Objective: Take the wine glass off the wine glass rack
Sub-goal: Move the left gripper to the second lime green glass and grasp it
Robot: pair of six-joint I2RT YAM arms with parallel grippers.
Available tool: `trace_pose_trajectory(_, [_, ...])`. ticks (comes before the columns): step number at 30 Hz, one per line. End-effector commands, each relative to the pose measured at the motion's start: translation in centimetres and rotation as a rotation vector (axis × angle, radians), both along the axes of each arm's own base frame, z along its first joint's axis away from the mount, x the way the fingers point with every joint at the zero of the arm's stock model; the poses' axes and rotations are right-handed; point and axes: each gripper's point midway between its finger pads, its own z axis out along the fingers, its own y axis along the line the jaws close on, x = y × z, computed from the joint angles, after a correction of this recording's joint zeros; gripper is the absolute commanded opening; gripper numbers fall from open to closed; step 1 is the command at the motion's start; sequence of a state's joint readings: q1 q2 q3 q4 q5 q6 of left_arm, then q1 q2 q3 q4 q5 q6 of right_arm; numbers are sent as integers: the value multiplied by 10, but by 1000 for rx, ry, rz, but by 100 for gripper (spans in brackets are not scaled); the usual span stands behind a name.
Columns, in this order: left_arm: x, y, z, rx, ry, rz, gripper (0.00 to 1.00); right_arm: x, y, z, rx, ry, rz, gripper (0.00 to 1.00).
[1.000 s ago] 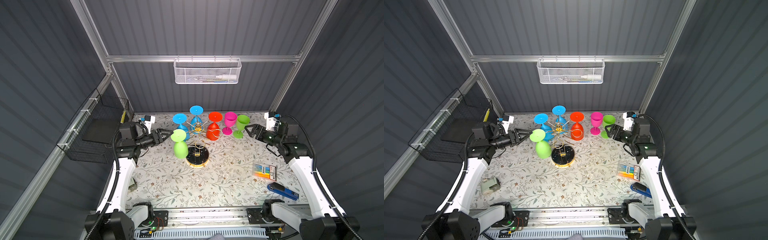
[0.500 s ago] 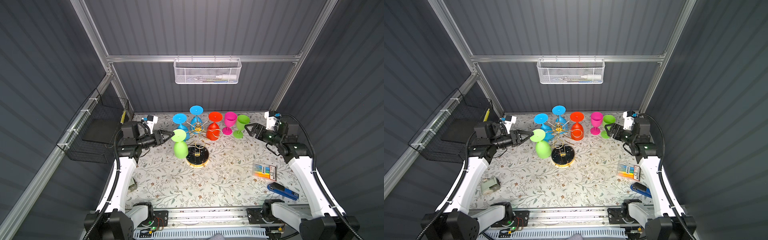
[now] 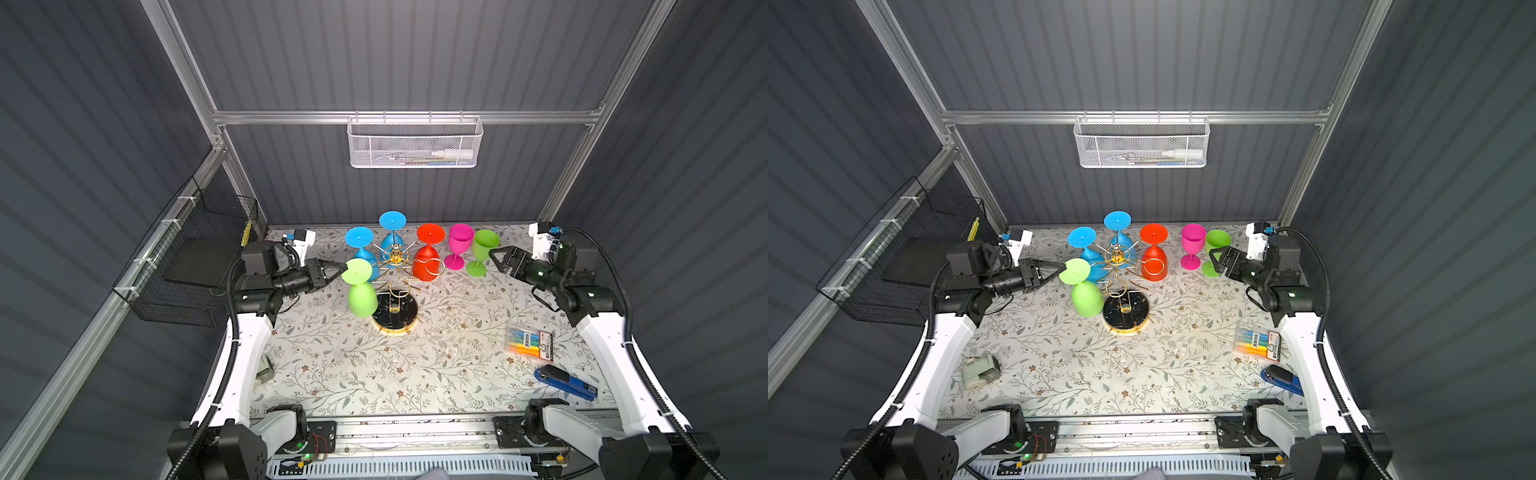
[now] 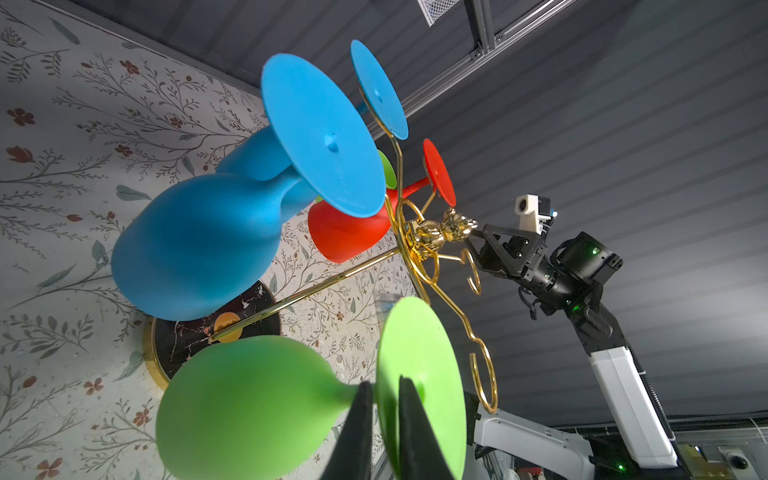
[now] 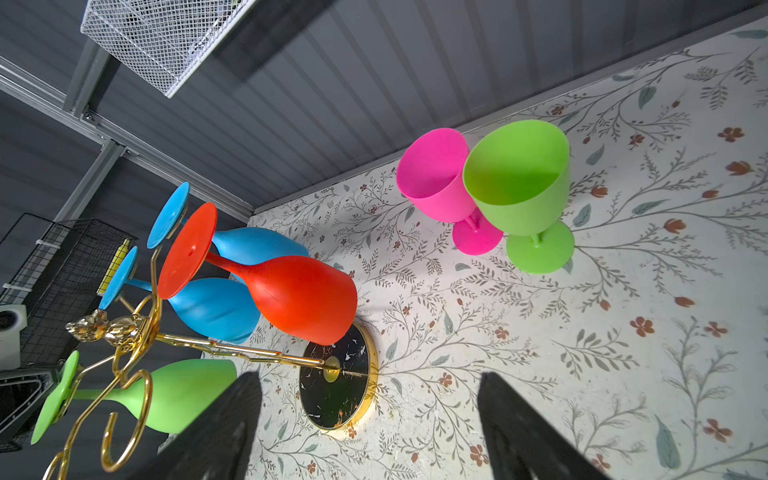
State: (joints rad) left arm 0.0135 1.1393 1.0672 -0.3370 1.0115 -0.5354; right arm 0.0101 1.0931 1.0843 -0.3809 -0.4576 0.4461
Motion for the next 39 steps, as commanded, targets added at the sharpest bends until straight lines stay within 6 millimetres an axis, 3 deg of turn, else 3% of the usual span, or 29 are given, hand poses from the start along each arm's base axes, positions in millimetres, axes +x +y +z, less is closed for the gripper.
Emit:
trace_pose_trajectory(1, [-3, -3, 13, -8, -19, -22, 9, -1, 3, -1, 6, -3, 12, 84])
trace_pose_trajectory(11, [-5, -4, 19, -19, -12, -21, 5, -1, 4, -2, 11, 2, 13, 84])
trace_pose_trajectory(13, [-4, -4, 20, -27, -5, -20, 0, -1, 4, -2, 12, 2, 14, 84])
trace_pose_trajectory(25, [-6, -7, 48, -86, -40, -45, 0, -7, 3, 6, 12, -21, 6, 84])
trace_pose_trajectory(39, [-6, -12, 56, -121, -33, -69, 0, -11, 2, 15, 9, -42, 6, 85])
